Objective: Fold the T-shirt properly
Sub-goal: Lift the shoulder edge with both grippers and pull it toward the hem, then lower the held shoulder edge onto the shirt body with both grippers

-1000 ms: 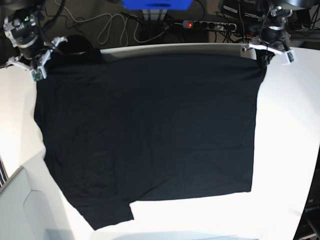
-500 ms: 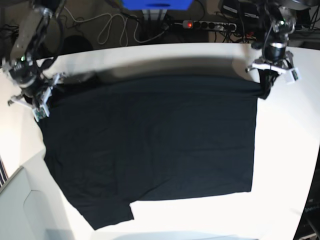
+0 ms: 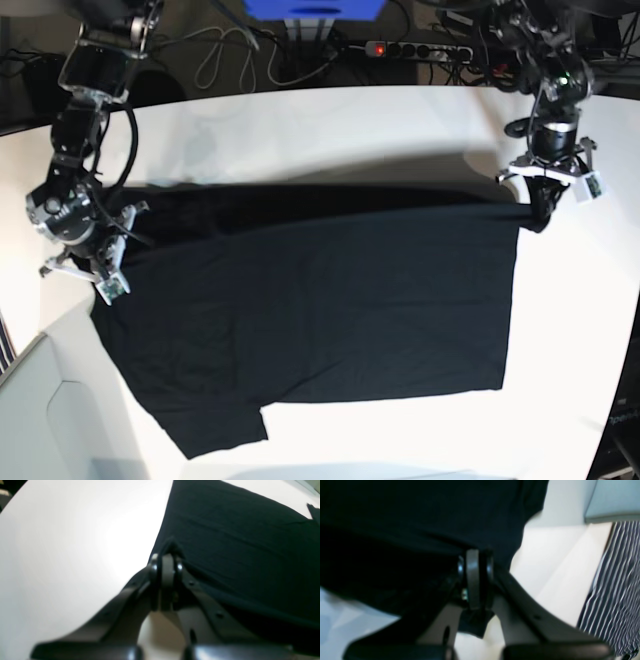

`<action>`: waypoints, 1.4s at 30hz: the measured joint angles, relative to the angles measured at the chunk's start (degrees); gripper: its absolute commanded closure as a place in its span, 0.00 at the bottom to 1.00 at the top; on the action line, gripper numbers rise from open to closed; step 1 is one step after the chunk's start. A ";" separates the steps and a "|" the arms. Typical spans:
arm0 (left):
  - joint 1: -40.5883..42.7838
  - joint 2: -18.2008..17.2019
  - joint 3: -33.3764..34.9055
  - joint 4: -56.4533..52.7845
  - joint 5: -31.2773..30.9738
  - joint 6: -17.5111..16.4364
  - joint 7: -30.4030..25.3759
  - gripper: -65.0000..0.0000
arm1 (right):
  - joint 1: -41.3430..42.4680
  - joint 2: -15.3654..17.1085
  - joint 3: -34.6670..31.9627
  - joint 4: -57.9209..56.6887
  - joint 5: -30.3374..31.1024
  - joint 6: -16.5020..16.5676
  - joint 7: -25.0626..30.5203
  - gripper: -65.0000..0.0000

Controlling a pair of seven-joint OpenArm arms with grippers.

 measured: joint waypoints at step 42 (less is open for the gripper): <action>-9.77 -0.20 -0.09 -10.12 0.15 0.02 -0.04 1.00 | 9.16 -0.04 -3.15 -11.96 -0.39 0.02 8.22 1.00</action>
